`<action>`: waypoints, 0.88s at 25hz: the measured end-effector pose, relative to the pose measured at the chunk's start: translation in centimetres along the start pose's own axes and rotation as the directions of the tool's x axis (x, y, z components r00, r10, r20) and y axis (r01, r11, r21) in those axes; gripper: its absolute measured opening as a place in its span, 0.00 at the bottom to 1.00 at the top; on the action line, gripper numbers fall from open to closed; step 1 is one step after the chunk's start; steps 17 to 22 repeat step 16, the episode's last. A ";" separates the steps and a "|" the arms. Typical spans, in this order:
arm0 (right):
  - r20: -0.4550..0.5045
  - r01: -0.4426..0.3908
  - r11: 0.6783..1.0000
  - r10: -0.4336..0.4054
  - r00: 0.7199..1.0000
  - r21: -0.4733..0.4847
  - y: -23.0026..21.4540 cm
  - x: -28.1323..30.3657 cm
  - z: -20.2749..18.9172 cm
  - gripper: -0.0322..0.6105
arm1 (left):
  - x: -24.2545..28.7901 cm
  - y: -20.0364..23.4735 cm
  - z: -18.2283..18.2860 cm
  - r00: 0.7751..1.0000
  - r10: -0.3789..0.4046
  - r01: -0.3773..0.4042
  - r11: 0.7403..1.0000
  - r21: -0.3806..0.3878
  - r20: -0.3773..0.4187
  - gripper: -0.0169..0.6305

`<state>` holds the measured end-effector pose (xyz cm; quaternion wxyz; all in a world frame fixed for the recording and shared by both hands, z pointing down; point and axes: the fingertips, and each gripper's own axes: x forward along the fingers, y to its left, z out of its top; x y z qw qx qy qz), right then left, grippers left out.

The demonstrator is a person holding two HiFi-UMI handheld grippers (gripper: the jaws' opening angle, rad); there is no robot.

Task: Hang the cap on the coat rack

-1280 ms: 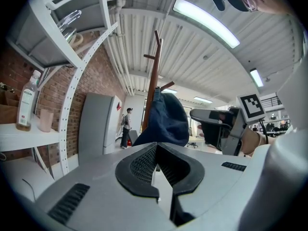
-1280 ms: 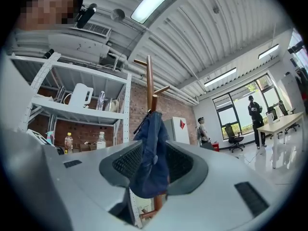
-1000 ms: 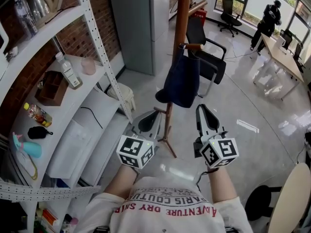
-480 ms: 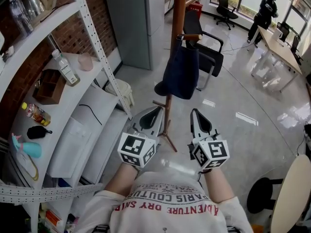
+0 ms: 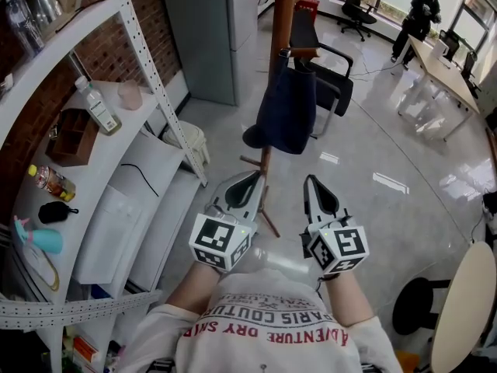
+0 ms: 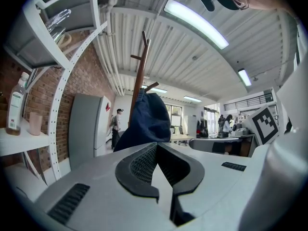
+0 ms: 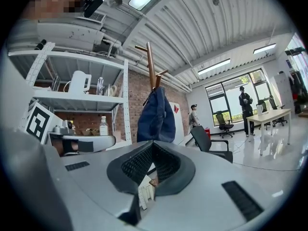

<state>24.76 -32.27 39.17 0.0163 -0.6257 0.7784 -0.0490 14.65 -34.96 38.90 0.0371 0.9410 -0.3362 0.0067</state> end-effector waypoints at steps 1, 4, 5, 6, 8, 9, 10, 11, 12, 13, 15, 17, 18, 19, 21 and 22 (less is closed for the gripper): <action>0.004 0.001 1.000 -0.001 1.000 0.001 0.0 -0.1 0.1 0.07 | 0.0 0.0 -0.1 1.000 0.000 0.000 1.000 -0.002 0.000 0.04; 0.008 0.008 1.000 -0.008 1.000 -0.017 -0.1 -0.1 0.4 0.07 | 0.1 0.1 -0.2 1.000 0.000 0.000 1.000 -0.006 -0.002 0.04; 0.006 0.008 1.000 -0.008 1.000 -0.019 -0.1 -0.1 0.4 0.07 | 0.2 0.0 -0.2 1.000 0.000 0.000 1.000 -0.007 -0.003 0.04; 0.002 0.007 1.000 -0.007 1.000 -0.020 -0.2 -0.1 0.3 0.07 | 0.3 0.0 -0.2 1.000 0.000 0.000 1.000 -0.008 -0.004 0.04; -0.005 0.003 1.000 -0.003 1.000 -0.019 -0.2 -0.1 0.2 0.07 | 0.4 -0.1 -0.3 1.000 0.000 0.000 1.000 -0.009 -0.006 0.04; -0.006 0.002 1.000 -0.002 1.000 -0.019 -0.3 0.0 0.1 0.07 | 0.5 -0.1 -0.3 1.000 0.000 0.000 1.000 -0.008 -0.008 0.04; -0.005 0.002 1.000 -0.002 1.000 -0.021 -0.3 0.1 0.1 0.07 | 0.5 0.0 -0.3 1.000 0.002 -0.002 1.000 -0.008 -0.009 0.04; -0.001 0.003 1.000 -0.003 1.000 -0.023 -0.3 0.1 0.1 0.07 | 0.6 0.0 -0.4 1.000 0.003 -0.003 1.000 -0.008 -0.010 0.04; 0.003 0.004 1.000 -0.004 1.000 -0.028 -0.3 0.1 0.1 0.07 | 0.6 0.1 -0.5 1.000 0.005 -0.005 1.000 -0.008 -0.010 0.04; 0.007 0.005 0.999 -0.005 1.000 -0.034 -0.2 0.1 0.2 0.07 | 0.5 0.1 -0.5 1.000 0.007 -0.007 1.000 -0.008 -0.011 0.04; 0.012 0.008 0.999 -0.007 1.000 -0.052 -0.1 0.1 0.2 0.07 | 0.5 0.2 -0.6 1.000 0.010 -0.010 1.000 -0.009 -0.013 0.04; 0.014 0.009 0.998 -0.008 1.000 -0.061 0.0 0.1 0.3 0.07 | 0.4 0.2 -0.7 1.000 0.011 -0.011 1.000 -0.009 -0.014 0.04; 0.014 0.009 0.998 -0.008 1.000 -0.061 0.0 0.1 0.3 0.07 | 0.4 0.2 -0.7 1.000 0.011 -0.011 1.000 -0.009 -0.014 0.04; 0.014 0.009 0.998 -0.008 1.000 -0.061 0.0 0.1 0.3 0.07 | 0.4 0.2 -0.7 1.000 0.011 -0.011 1.000 -0.009 -0.014 0.04; 0.014 0.009 0.998 -0.008 1.000 -0.061 0.0 0.1 0.3 0.07 | 0.4 0.2 -0.7 1.000 0.011 -0.011 1.000 -0.009 -0.014 0.04; 0.014 0.009 0.998 -0.008 1.000 -0.061 0.0 0.1 0.3 0.07 | 0.4 0.2 -0.7 1.000 0.011 -0.011 1.000 -0.009 -0.014 0.04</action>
